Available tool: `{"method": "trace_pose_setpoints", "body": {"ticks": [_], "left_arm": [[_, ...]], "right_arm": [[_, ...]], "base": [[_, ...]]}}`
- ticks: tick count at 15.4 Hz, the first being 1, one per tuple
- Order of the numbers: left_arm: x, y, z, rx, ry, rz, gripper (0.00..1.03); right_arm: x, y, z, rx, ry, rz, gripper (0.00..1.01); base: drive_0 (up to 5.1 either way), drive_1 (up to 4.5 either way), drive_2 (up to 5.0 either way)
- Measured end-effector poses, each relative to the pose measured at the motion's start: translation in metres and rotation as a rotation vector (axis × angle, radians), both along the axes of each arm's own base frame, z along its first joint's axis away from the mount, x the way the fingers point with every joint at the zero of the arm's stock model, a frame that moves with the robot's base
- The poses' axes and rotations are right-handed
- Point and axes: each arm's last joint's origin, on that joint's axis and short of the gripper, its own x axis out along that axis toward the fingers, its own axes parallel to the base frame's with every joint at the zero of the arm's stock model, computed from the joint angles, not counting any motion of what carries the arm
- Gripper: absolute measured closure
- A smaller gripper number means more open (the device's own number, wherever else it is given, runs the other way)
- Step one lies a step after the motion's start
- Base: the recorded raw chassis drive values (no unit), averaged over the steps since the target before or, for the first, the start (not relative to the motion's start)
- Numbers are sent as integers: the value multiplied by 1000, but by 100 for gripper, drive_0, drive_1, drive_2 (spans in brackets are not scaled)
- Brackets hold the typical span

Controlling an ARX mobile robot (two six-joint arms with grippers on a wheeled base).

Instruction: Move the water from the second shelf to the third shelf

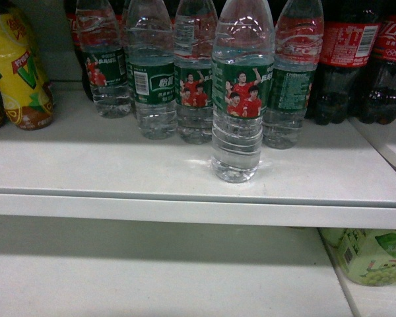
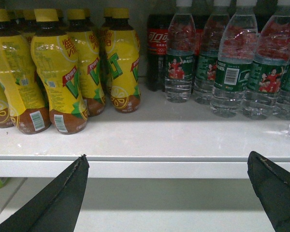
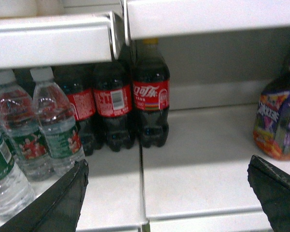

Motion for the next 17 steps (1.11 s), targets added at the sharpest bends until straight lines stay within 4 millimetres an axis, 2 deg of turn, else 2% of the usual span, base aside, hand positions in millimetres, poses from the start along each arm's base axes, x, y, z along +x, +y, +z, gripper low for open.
{"method": "trace_pose_setpoints", "body": {"ticks": [1,2,5,11,17], "left_arm": [[0,0,0,0,0,0,5],[0,0,0,0,0,0,5],[0,0,0,0,0,0,5],[0,0,0,0,0,0,5],[0,0,0,0,0,0,5]], "right_arm": [[15,0,12,-10,-2,13,3],[24,4,12,-11,11,37,3],[46,31,-1,-36,79,170,3],[93,107,-31,-102,194,425,3],[123,145,-45,-94,275,515,3]], "base": [[0,0,0],[0,0,0],[0,0,0],[0,0,0],[0,0,0]]}}
